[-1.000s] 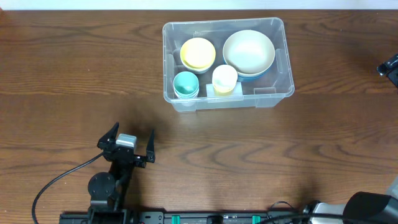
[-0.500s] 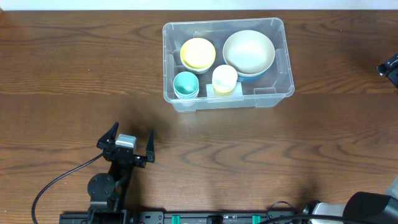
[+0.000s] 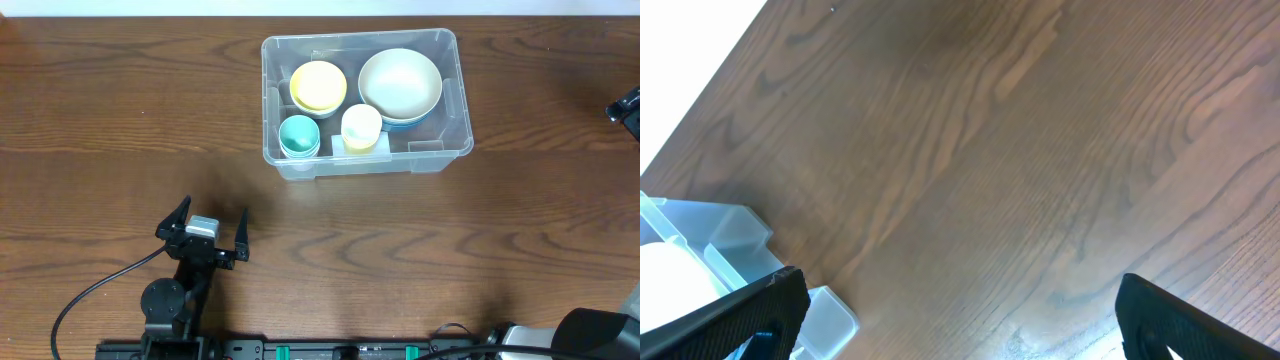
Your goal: Pack container
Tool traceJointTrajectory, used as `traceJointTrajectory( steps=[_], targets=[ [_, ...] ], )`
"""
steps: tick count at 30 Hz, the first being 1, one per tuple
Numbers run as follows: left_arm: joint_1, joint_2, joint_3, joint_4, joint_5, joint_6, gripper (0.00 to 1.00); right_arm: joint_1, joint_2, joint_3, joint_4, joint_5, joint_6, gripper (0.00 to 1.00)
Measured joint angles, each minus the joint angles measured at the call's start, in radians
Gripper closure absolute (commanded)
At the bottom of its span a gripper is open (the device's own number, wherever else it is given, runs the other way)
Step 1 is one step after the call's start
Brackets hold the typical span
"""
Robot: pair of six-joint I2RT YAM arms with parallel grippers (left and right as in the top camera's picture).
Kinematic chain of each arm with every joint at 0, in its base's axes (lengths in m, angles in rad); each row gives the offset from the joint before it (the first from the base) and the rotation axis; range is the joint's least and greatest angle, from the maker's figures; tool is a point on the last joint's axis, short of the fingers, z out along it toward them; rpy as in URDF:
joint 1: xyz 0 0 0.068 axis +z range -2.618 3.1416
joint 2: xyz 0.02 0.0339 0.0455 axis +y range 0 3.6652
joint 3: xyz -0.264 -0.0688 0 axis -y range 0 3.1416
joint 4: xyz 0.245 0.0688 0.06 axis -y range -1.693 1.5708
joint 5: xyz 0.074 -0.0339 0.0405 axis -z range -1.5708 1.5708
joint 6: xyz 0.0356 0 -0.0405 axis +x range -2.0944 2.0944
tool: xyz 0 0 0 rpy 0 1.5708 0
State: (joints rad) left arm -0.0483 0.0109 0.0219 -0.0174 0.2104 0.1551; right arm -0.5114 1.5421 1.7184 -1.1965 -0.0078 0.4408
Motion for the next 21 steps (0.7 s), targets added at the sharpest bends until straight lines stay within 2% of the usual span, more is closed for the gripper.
traceJointTrajectory(
  steps=[10,21],
  targets=[
    [0.000,0.000,0.000,0.000,0.000,0.000,0.02,0.037,0.013,0.000,0.000,0.005,0.000,0.01],
    [0.000,0.000,0.000,0.000,0.000,0.000,0.02,0.446,0.038,0.000,0.001,-0.001,0.000,0.01]
  ],
)
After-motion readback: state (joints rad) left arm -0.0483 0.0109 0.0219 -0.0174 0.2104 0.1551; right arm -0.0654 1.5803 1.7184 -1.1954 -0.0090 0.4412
